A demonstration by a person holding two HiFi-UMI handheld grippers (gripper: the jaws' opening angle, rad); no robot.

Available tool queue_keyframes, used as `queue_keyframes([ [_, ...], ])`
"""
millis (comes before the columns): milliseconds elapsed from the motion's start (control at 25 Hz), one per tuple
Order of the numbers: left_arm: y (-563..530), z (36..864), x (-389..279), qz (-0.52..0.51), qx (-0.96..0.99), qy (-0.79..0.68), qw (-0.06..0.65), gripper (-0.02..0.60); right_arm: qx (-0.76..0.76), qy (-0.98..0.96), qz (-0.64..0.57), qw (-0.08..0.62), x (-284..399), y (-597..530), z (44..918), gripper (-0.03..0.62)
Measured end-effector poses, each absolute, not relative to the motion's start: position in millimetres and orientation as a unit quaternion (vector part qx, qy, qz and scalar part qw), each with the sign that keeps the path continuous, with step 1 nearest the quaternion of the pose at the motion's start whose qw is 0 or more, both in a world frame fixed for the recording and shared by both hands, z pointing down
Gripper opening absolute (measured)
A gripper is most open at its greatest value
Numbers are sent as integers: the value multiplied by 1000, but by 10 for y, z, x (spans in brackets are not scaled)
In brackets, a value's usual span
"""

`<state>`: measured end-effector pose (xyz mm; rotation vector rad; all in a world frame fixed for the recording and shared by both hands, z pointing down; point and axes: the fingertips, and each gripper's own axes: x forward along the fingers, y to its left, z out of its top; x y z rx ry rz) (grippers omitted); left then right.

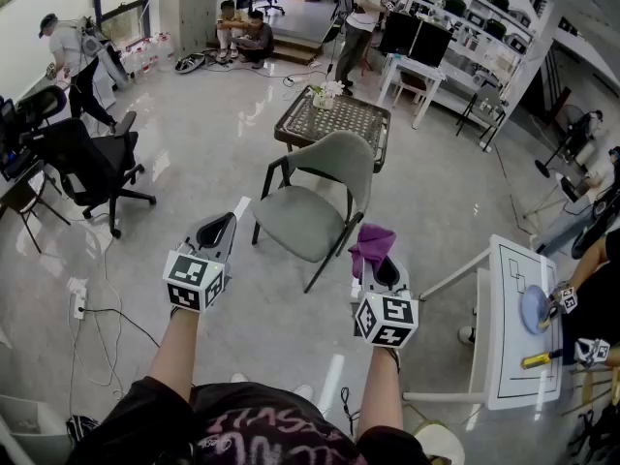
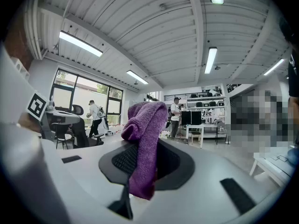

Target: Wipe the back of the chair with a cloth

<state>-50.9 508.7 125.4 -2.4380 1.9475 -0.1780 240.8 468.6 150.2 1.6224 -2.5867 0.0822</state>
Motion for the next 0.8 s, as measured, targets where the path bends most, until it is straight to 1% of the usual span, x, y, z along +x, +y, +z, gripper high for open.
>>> queue_keyframes([
  [600, 5184, 1216, -560, -55, -787, 614, 15, 9, 534, -844, 25, 42, 2292, 4834, 1479, 92],
  [800, 5223, 1235, -701, -55, -791, 609, 17, 8, 539, -841, 21, 40, 2147, 4886, 1455, 92],
])
